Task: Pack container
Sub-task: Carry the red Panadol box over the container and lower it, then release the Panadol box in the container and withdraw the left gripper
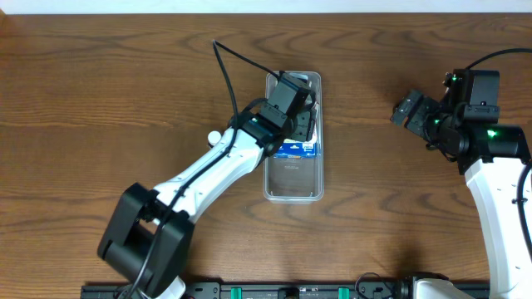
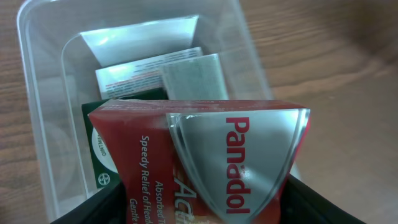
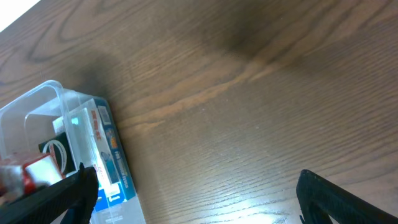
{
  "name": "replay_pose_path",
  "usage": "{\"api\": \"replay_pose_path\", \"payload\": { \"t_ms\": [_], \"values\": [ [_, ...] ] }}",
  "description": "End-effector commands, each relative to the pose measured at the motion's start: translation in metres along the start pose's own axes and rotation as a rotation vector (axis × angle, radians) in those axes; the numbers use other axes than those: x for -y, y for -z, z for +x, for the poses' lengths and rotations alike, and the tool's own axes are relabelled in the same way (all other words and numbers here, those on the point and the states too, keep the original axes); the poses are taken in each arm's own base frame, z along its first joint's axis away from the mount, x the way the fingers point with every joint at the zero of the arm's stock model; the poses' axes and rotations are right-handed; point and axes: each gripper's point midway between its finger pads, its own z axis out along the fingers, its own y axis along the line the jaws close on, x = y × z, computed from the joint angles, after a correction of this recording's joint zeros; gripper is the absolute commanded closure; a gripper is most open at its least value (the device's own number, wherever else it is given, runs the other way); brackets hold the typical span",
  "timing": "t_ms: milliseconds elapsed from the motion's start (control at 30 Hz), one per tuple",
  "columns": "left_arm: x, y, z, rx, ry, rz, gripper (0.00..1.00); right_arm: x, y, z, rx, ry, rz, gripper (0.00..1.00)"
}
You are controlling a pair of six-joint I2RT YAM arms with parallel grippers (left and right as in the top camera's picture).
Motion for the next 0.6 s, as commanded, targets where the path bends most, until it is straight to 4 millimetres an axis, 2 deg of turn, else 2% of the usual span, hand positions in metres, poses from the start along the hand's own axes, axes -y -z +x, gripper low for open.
{"api": "replay_pose_path", "payload": {
  "t_ms": [0,67,200,267,333,433,567],
  "values": [
    [-0.013,-0.007,-0.006,0.03,0.03,-0.068,0.31,0.0,0.004,-0.005,0.017,0.008,-0.002,0.01],
    [-0.014,-0.01,-0.008,0.039,0.026,-0.075,0.24,0.0,0.004,-0.005,0.017,0.008,-0.002,0.01],
    [-0.01,-0.01,-0.016,0.073,0.021,-0.061,0.17,0.0,0.004,-0.005,0.017,0.008,-0.001,0.01],
    [-0.008,-0.009,-0.021,0.092,0.018,-0.055,0.06,0.0,0.004,-0.005,0.017,0.008,-0.001,0.01],
    [-0.006,-0.006,-0.028,0.104,-0.002,-0.051,0.01,0.0,0.004,-0.005,0.017,0.008,-0.001,0.01],
    [-0.004,0.005,-0.035,0.104,-0.001,-0.051,0.02,0.0,0.004,-0.005,0.017,0.008,-0.002,0.01],
    [-0.002,0.038,-0.054,0.133,-0.013,-0.068,0.02,0.0,0.004,-0.005,0.017,0.008,-0.002,0.01]
  ]
}}
